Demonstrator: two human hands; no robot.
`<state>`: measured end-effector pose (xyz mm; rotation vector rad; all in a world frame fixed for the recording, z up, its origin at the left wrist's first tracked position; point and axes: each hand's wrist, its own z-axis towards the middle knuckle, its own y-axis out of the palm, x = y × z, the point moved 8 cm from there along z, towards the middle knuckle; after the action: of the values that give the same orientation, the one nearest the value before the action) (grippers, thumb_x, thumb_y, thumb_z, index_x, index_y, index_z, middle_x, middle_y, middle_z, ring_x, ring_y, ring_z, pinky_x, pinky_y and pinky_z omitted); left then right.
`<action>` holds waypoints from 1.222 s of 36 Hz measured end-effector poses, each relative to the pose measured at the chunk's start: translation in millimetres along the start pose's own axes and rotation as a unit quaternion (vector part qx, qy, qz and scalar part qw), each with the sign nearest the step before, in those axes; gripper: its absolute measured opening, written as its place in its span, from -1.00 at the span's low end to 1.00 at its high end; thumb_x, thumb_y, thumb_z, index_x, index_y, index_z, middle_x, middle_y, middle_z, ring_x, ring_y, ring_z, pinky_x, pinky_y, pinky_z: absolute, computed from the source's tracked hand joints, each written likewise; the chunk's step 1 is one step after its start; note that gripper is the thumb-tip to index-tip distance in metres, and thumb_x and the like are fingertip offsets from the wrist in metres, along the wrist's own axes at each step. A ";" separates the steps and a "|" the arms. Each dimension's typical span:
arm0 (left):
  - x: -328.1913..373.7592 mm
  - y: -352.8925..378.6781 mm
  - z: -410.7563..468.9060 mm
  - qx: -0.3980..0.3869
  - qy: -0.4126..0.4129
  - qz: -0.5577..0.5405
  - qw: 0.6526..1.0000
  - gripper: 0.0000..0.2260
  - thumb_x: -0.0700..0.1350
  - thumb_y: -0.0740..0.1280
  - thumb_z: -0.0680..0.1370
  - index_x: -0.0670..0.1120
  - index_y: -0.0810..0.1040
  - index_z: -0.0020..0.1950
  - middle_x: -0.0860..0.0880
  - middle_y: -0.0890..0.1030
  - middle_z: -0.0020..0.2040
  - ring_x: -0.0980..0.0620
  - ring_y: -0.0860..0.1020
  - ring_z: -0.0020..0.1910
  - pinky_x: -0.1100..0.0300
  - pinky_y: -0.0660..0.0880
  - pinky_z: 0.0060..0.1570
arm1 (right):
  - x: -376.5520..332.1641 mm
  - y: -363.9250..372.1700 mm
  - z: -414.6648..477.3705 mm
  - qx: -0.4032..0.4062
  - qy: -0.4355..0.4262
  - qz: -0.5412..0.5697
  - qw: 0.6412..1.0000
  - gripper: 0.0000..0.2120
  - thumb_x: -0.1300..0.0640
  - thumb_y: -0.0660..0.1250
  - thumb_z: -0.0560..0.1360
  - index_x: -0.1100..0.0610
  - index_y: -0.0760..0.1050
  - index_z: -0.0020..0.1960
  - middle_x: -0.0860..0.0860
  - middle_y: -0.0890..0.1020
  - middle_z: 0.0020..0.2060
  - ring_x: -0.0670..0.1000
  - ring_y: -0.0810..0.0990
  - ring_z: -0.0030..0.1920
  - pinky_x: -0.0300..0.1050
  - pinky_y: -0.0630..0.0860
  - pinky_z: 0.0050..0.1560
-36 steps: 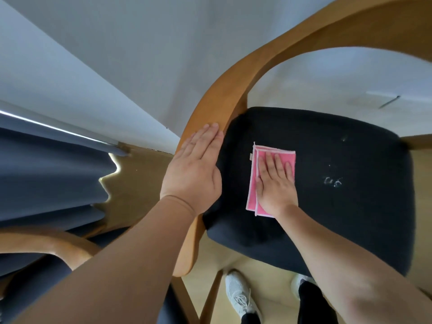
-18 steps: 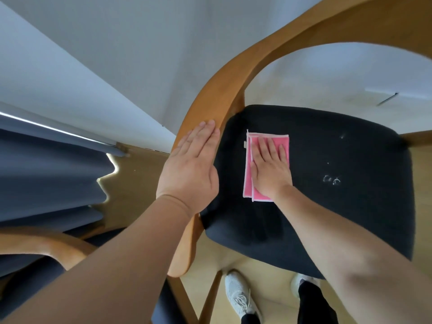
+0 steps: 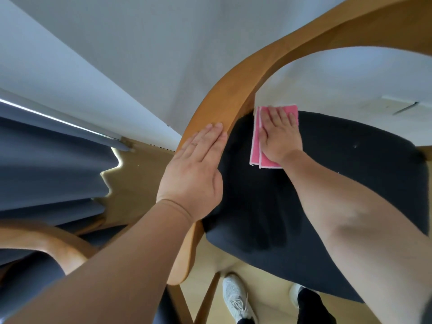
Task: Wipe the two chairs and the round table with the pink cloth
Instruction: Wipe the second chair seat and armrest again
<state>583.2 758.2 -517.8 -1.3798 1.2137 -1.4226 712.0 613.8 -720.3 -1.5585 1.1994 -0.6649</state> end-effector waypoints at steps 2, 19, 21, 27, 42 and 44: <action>-0.6 -0.3 0.0 0.002 -0.001 0.001 1.000 -0.51 -0.14 0.03 0.52 -0.16 0.35 0.44 -0.07 0.35 0.45 0.00 0.26 0.45 0.04 0.18 0.44 | 17.8 -3.8 0.8 0.009 0.038 0.007 0.999 -0.43 -0.11 -0.25 0.65 0.08 -0.11 0.61 0.07 0.02 0.59 0.10 -0.05 0.58 0.06 -0.15 0.56; -0.7 0.2 -0.5 -0.005 -0.009 -0.001 1.000 -0.51 -0.15 0.09 0.52 -0.15 0.32 0.46 -0.07 0.34 0.46 -0.03 0.27 0.45 0.06 0.15 0.43 | 18.6 43.3 -99.6 -0.002 0.123 0.024 0.992 -0.43 -0.08 -0.29 0.64 0.11 -0.31 0.57 0.07 -0.14 0.59 0.06 -0.22 0.57 0.07 -0.28 0.54; -0.9 -0.1 -0.8 -0.005 -0.011 0.005 1.000 -0.51 -0.15 0.11 0.51 -0.15 0.32 0.46 -0.07 0.34 0.46 -0.03 0.26 0.45 0.08 0.12 0.43 | 10.8 56.0 -124.8 -0.009 0.135 0.033 0.990 -0.43 -0.07 -0.30 0.63 0.11 -0.33 0.57 0.07 -0.15 0.59 0.05 -0.25 0.57 0.06 -0.32 0.53; 1.4 0.2 -1.3 -0.023 -0.015 0.010 1.000 -0.52 -0.15 0.09 0.55 -0.13 0.26 0.49 -0.05 0.26 0.50 -0.02 0.19 0.49 0.10 0.06 0.46 | -26.2 96.0 -209.1 -0.030 0.166 0.072 0.983 -0.42 -0.04 -0.14 0.61 0.15 -0.07 0.58 0.15 0.12 0.56 0.12 0.01 0.57 0.12 -0.16 0.53; 1.5 1.2 -1.7 -0.039 -0.025 0.013 0.999 -0.52 -0.10 0.05 0.58 -0.09 0.20 0.52 -0.02 0.21 0.52 0.00 0.14 0.51 0.06 0.09 0.48 | -34.0 103.8 -234.1 -0.015 0.139 0.075 0.987 -0.41 -0.02 -0.03 0.58 0.18 0.12 0.56 0.08 0.19 0.54 0.15 0.09 0.54 0.18 -0.01 0.50; 1.8 1.0 -1.5 -0.029 -0.019 0.005 0.999 -0.53 -0.12 0.05 0.57 -0.11 0.24 0.50 -0.05 0.25 0.50 -0.03 0.19 0.49 0.01 0.15 0.46 | -27.2 100.9 -221.8 -0.019 0.148 0.069 0.986 -0.41 -0.04 -0.06 0.59 0.17 0.04 0.57 0.09 0.19 0.55 0.13 0.05 0.55 0.18 -0.05 0.51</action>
<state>581.5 756.4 -518.3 -1.4320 1.2447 -1.3585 474.4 555.3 -736.7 -1.4260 1.5341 -0.8059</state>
